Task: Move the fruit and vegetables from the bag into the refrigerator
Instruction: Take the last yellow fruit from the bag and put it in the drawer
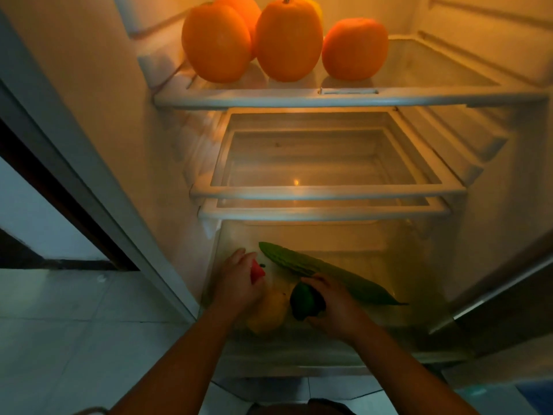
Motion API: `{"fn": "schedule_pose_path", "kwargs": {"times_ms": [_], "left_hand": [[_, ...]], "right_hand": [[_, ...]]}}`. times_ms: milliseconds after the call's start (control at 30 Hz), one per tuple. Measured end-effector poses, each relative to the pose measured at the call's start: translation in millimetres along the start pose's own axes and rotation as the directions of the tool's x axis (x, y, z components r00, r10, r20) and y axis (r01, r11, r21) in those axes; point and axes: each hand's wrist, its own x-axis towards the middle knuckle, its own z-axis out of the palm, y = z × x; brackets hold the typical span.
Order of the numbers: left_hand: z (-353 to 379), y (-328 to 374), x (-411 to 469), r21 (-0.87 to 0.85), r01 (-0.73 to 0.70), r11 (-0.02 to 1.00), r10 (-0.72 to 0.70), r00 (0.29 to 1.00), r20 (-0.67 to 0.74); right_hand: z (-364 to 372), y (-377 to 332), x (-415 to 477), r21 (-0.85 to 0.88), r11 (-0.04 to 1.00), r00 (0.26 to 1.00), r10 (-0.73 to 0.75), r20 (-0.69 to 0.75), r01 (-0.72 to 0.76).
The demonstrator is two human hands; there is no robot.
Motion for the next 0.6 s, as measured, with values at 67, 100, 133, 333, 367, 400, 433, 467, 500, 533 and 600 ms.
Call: {"fn": "schedule_pose_path", "kwargs": {"times_ms": [67,100,133,333,367,400,433,467,500,533,600], "left_hand": [[3,-1,8,0.013,0.026,1.000,-0.027,0.997,0.072],[4,-1,11,0.045,0.030,0.999,-0.035,0.993,0.113],[5,-2,13,0.095,0.022,0.995,-0.036,0.990,0.139],[6,-7,15,0.137,-0.036,0.990,0.028,0.997,0.065],[6,-6,12,0.085,-0.030,0.996,0.027,0.999,0.038],[7,-5,9,0.013,-0.020,1.000,0.020,1.000,0.009],[7,-3,6,-0.073,-0.009,0.997,0.008,1.000,-0.016],[8,-2,4,-0.152,-0.001,0.988,-0.004,1.000,-0.030],[8,-2,1,-0.205,0.006,0.979,-0.013,0.999,-0.030],[9,-2,-1,-0.228,0.013,0.974,-0.018,1.000,-0.020],[10,-4,-6,-0.233,0.023,0.972,-0.024,1.000,0.000]], "right_hand": [[-1,1,-1,0.003,1.000,0.999,0.015,-0.042,-0.015],[-2,1,-2,-0.007,1.000,0.998,0.023,-0.059,-0.024],[-2,2,-3,-0.015,0.999,0.997,0.029,-0.072,-0.030],[0,7,-2,-0.023,0.999,0.997,0.034,-0.074,-0.035],[1,7,-1,-0.027,0.999,0.997,0.030,-0.073,-0.032],[1,7,0,-0.030,0.999,0.997,0.029,-0.071,-0.031],[1,7,0,-0.033,0.999,0.997,0.026,-0.074,-0.029],[2,7,1,-0.036,0.999,0.997,0.018,-0.081,-0.021],[3,7,2,-0.039,0.999,0.996,0.008,-0.092,-0.012],[4,7,2,-0.041,0.999,0.995,0.001,-0.101,-0.005],[6,7,2,-0.035,0.999,0.995,0.001,-0.102,-0.004]]}}
